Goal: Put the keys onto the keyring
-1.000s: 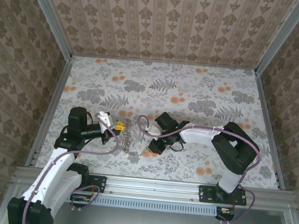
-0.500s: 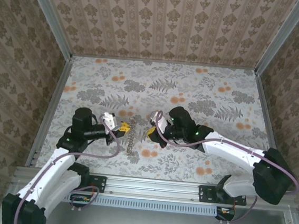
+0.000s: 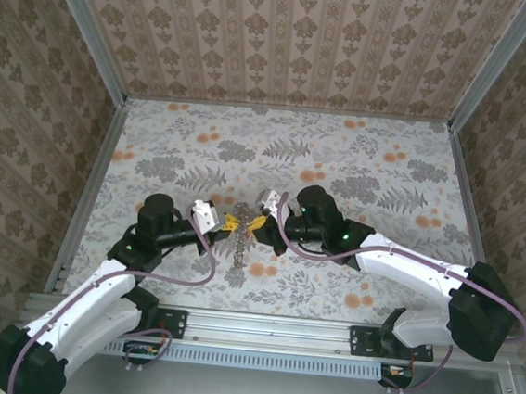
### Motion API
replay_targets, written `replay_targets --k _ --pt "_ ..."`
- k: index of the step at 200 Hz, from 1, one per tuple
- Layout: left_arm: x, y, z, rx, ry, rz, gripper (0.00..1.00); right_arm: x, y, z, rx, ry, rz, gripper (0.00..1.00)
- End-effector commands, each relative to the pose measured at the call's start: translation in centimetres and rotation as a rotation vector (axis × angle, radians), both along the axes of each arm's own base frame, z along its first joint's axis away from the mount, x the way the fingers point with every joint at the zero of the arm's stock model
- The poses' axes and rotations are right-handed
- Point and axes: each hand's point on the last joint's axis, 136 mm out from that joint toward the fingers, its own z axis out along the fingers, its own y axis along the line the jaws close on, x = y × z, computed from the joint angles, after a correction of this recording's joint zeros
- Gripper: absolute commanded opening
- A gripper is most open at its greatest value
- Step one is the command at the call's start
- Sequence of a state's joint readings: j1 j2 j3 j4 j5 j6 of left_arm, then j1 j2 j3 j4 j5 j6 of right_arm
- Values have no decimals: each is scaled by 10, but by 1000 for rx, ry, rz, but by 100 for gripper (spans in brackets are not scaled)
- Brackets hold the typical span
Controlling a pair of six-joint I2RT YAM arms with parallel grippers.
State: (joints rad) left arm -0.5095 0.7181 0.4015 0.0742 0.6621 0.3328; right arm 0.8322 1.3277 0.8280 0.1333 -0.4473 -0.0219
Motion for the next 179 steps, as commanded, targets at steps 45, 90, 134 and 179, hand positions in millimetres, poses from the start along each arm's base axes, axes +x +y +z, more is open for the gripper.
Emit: replay_targets --k 45,90,134,179 --pt "9 -1 8 4 -75 38 0 10 15 32 87 -25 -25 0" --pt "12 -1 16 -36 -80 62 0 13 12 22 63 -6 -61 0" --pt "12 -2 21 -63 -85 58 0 15 5 14 60 30 -108 0" --pt "8 -4 26 -112 -93 43 0 24 8 27 185 234 -156 0"
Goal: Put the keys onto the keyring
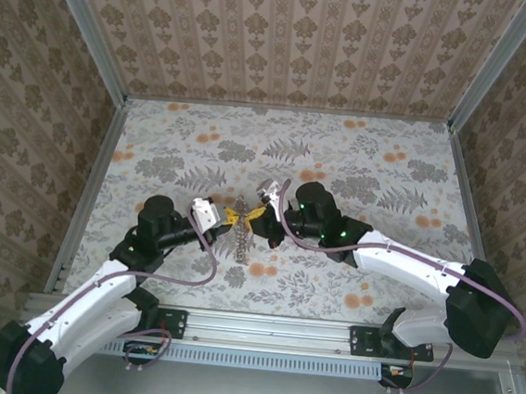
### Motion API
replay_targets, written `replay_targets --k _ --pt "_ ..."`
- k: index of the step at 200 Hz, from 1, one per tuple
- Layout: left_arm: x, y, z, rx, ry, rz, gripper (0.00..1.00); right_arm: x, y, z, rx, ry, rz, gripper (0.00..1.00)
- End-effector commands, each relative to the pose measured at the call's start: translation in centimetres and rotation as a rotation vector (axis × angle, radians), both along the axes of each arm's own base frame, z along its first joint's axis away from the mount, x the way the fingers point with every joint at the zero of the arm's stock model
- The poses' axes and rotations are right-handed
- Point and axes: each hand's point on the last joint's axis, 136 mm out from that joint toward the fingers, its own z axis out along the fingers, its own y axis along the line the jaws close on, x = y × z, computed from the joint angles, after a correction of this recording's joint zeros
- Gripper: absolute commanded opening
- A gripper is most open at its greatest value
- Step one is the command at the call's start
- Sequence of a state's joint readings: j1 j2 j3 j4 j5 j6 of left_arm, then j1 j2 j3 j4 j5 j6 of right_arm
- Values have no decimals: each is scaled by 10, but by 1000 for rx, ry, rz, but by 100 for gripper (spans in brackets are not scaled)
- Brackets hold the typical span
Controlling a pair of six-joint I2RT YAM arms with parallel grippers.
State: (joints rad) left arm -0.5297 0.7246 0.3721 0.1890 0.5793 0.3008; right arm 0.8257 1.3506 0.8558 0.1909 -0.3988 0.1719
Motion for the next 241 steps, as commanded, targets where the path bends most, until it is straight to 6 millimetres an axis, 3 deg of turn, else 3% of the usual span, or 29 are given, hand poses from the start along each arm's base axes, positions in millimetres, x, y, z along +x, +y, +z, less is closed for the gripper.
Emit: replay_targets --k 1,59,164,241 --pt "-4 -4 20 -80 -44 -25 0 7 4 13 113 121 -40 0" --pt "-2 -4 31 -131 -37 -11 0 11 -2 10 151 181 -63 0" --pt "7 -4 26 -145 27 28 0 1 -12 25 149 20 -34 0" --pt "9 -6 34 -166 20 25 0 -2 -3 14 117 48 -7 0"
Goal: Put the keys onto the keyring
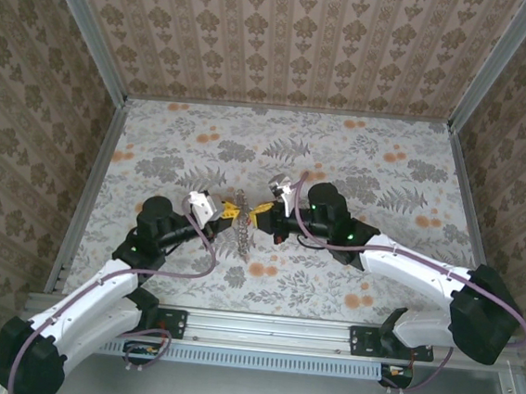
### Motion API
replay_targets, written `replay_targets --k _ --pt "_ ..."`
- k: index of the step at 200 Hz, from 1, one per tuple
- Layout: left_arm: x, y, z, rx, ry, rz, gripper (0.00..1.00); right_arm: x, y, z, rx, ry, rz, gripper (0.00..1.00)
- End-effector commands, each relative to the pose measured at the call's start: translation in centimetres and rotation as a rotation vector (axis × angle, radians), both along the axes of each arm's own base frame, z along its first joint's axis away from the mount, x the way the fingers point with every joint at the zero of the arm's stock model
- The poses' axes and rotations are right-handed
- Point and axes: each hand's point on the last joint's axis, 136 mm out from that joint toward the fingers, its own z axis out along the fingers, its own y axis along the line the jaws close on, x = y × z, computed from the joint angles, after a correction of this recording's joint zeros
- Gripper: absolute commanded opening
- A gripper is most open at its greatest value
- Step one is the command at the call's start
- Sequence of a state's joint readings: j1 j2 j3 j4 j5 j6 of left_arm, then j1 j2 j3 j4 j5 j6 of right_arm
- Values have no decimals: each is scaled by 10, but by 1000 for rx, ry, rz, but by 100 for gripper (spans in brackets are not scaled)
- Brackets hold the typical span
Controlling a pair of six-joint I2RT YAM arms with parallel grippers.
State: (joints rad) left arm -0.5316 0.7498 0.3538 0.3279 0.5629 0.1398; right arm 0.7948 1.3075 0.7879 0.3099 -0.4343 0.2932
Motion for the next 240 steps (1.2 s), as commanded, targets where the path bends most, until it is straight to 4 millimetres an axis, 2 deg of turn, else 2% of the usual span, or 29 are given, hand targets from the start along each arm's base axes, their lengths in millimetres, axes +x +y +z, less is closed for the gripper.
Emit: replay_targets --k 1,47,74,137,240 --pt "1 -4 20 -50 -41 -12 0 -3 6 1 5 -6 27 0" --pt "-1 -6 21 -53 -42 -25 0 3 10 3 8 1 13 0" --pt "-4 -8 22 -53 -44 -49 0 6 11 -2 -27 6 0 0" --pt "-7 -11 20 -21 -39 -75 0 9 10 5 -13 -19 -19 0" --pt "-16 -18 33 -27 -100 -135 0 20 -2 2 45 77 -65 0"
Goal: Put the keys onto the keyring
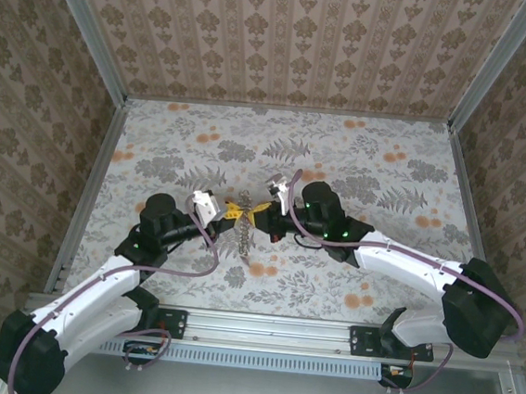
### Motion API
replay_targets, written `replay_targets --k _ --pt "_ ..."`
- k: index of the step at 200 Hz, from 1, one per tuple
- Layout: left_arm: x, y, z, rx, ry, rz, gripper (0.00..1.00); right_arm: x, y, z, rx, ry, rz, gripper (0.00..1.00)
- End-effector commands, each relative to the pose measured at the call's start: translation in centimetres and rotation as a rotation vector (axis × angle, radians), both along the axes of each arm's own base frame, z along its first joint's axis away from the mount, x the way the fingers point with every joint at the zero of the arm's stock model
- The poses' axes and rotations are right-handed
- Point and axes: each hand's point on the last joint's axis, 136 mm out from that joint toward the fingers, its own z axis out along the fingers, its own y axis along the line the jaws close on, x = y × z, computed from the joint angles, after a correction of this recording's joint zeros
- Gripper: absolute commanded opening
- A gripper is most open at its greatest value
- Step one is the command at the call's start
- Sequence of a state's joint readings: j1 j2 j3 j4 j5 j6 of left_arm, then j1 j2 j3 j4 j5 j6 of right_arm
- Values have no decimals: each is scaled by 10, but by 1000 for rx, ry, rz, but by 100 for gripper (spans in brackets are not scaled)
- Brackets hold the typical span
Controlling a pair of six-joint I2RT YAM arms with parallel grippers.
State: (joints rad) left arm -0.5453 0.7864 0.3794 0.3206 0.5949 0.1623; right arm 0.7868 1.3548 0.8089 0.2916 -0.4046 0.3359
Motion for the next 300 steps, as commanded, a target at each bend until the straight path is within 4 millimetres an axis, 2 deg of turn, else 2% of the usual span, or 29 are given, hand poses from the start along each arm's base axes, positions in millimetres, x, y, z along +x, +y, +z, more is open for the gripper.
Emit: replay_targets --k 1,85,90,142,187,230,279,300 --pt "-13 -10 32 -45 -98 -88 0 8 -4 16 70 12 -19 0" --pt "-14 -11 45 -101 -165 -87 0 -2 -1 16 127 117 67 0" --pt "-10 -9 46 -102 -169 -58 0 -3 -1 16 129 126 74 0" --pt "-8 -7 52 -139 -181 -35 0 -7 -2 16 178 193 118 0" --pt "-8 -7 53 -157 -177 -31 0 -12 -1 23 187 187 159 10" --pt "-9 -7 56 -165 -179 -33 0 -10 -9 25 163 161 149 17" --pt "-8 -8 58 -171 -167 -32 0 -8 -22 27 115 111 145 21" --pt "-8 -8 57 -173 -154 -31 0 -10 -29 31 83 32 151 21"
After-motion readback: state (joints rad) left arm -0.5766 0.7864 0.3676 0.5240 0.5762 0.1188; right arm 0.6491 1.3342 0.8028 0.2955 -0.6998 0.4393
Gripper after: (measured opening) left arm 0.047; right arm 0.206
